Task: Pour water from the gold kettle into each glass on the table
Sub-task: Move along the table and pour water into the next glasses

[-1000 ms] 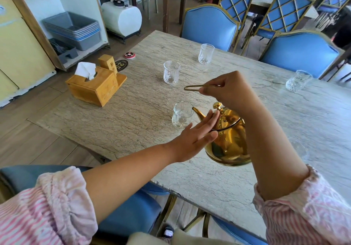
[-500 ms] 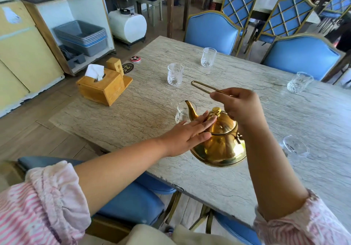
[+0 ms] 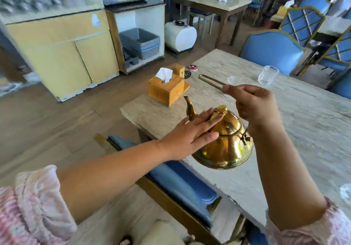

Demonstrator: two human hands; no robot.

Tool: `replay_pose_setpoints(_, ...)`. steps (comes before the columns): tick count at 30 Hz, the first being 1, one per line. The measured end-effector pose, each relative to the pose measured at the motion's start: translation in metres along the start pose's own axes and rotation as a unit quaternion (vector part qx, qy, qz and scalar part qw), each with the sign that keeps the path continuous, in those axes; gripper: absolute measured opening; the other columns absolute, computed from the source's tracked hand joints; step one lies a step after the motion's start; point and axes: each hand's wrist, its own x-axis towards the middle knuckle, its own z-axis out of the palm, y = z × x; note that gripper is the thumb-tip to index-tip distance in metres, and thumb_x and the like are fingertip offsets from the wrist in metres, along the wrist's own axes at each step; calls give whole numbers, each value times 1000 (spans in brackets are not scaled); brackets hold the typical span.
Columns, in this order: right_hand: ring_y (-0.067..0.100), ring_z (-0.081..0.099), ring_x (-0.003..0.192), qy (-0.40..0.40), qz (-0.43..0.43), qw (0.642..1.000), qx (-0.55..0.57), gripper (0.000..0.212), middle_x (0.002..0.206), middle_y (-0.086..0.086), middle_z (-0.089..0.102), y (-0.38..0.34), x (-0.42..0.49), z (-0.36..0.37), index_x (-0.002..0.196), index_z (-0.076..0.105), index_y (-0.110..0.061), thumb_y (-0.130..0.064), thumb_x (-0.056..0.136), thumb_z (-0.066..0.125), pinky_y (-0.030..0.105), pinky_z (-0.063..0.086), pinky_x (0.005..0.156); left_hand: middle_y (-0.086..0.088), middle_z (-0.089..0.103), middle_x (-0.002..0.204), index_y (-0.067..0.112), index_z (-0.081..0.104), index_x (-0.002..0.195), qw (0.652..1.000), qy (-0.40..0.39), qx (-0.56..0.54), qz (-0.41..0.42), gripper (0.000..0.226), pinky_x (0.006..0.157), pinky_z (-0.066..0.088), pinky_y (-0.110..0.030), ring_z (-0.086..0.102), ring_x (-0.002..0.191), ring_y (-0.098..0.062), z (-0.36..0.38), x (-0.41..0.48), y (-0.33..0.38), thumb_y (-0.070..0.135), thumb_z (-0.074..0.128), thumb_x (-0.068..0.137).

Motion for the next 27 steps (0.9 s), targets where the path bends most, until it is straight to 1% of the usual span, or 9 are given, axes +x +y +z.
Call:
replay_pose_setpoints(3, 5, 25, 36, -10, -10, 1000, 1, 22, 40, -9, 34, -6, 1, 49, 74, 67, 1, -18, 74, 77, 14, 25, 38, 12, -1, 160, 43, 12, 146, 1000, 10, 0, -15, 55, 118, -2, -42, -2, 145, -3, -30, -23, -27, 52, 22, 92)
replay_pose_setpoints(8, 6, 25, 38, -16, -45, 999, -8, 39, 55, 6, 33, -18, 12, 133, 87, 65, 15, -20, 74, 77, 15, 24, 39, 12, 1, 159, 44, 15, 144, 1000, 17, -7, -9, 53, 118, -1, -44, 1, 145, -3, -88, -54, -82, 55, 23, 93)
replay_pose_setpoints(10, 5, 25, 36, -17, -47, 999, -2, 43, 48, -1, 35, -21, 18, 163, 87, 63, 18, -20, 74, 77, 14, 24, 37, 10, 1, 159, 42, 16, 146, 1000, 19, -4, -6, 53, 118, 0, -43, 1, 145, -6, -110, -63, -104, 55, 22, 95)
replay_pose_setpoints(12, 4, 25, 33, -17, -40, 999, 4, 44, 38, -9, 33, -24, 25, 190, 87, 62, 20, -19, 74, 78, 13, 24, 36, 9, 1, 160, 43, 17, 145, 1000, 28, -1, -3, 63, 117, 0, -40, 0, 146, -7, -127, -71, -123, 68, 14, 87)
replay_pose_setpoints(15, 5, 24, 32, -27, -27, 999, 10, 39, 35, -12, 31, -25, 34, 232, 82, 63, 16, -19, 74, 78, 14, 23, 35, 8, 0, 160, 46, 15, 144, 999, 40, -5, -6, 75, 118, 0, -40, -1, 146, -8, -150, -85, -151, 79, 7, 76)
replay_pose_setpoints(18, 5, 23, 32, -45, -18, 999, 24, 30, 34, -12, 30, -24, 45, 269, 74, 64, 8, -18, 74, 77, 15, 23, 35, 9, -2, 160, 51, 11, 142, 999, 43, -4, -22, 73, 118, 2, -46, -2, 147, -11, -171, -98, -179, 80, 7, 76)
replay_pose_setpoints(21, 5, 22, 32, -66, -8, 997, 29, 31, 35, -13, 30, -21, 61, 305, 86, 66, 8, -19, 75, 77, 15, 22, 35, 9, -5, 160, 48, 11, 144, 998, 39, 2, -44, 61, 118, 2, -50, -5, 146, -10, -194, -109, -203, 69, 14, 87)
replay_pose_setpoints(24, 6, 20, 33, -84, 7, 996, 39, 21, 35, -11, 29, -17, 77, 335, 80, 69, -1, -21, 76, 76, 16, 21, 35, 9, -8, 159, 41, 10, 146, 998, 42, 4, -54, 55, 118, -1, -49, -10, 145, -7, -210, -115, -229, 53, 22, 94)
replay_pose_setpoints(27, 7, 19, 32, -99, 13, 994, 49, 23, 34, -11, 29, -11, 96, 367, 81, 71, 1, -20, 76, 76, 16, 20, 35, 12, -8, 159, 45, 7, 145, 997, 55, 8, -59, 58, 118, -3, -47, -11, 144, -3, -226, -115, -260, 63, 18, 90)
